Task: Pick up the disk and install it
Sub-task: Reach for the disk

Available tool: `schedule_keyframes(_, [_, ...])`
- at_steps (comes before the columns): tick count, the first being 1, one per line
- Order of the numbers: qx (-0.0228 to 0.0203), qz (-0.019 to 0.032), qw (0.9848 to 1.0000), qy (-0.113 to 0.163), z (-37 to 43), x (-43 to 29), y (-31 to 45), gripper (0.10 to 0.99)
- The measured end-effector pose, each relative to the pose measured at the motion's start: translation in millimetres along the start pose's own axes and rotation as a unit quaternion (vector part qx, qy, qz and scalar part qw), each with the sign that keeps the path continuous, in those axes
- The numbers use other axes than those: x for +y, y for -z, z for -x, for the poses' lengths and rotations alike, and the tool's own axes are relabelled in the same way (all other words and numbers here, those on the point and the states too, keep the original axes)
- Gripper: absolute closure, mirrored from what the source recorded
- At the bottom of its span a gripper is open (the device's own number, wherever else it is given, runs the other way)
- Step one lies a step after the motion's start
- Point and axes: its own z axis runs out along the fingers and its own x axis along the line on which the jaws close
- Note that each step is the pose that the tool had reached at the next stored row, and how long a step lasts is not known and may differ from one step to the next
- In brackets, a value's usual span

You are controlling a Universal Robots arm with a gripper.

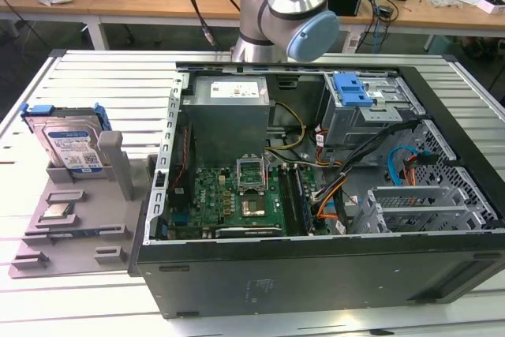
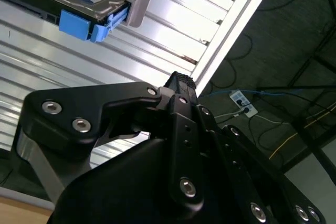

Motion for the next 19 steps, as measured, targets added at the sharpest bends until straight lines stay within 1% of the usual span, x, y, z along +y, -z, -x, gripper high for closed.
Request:
schedule_keyframes(1, [0.0003, -0.0001, 1.0, 0.0, 6.0, 0.4, -0.1, 0.98])
schedule_keyframes(5, [0.0009, -0.0001, 1.0, 0.0, 19.0, 1.4, -0.4, 0.98])
schedule_keyframes(6, [0.001, -0.0001, 1.0, 0.0, 23.3, 1.7, -0.6, 0.98])
schedule_keyframes(8, [0.0011, -0.0001, 1.0, 0.0, 28.4, 2.1, -0.7, 0.98])
schedule_keyframes(14, [0.0014, -0.0001, 1.0, 0.0, 38.4, 2.8, -1.0, 0.98])
schedule_keyframes(17, [0.0016, -0.0001, 1.0, 0.0, 46.1, 3.4, -1.1, 0.98])
schedule_keyframes(19, [0.0017, -0.0002, 1.0, 0.0, 49.2, 3.7, -1.2, 0.98])
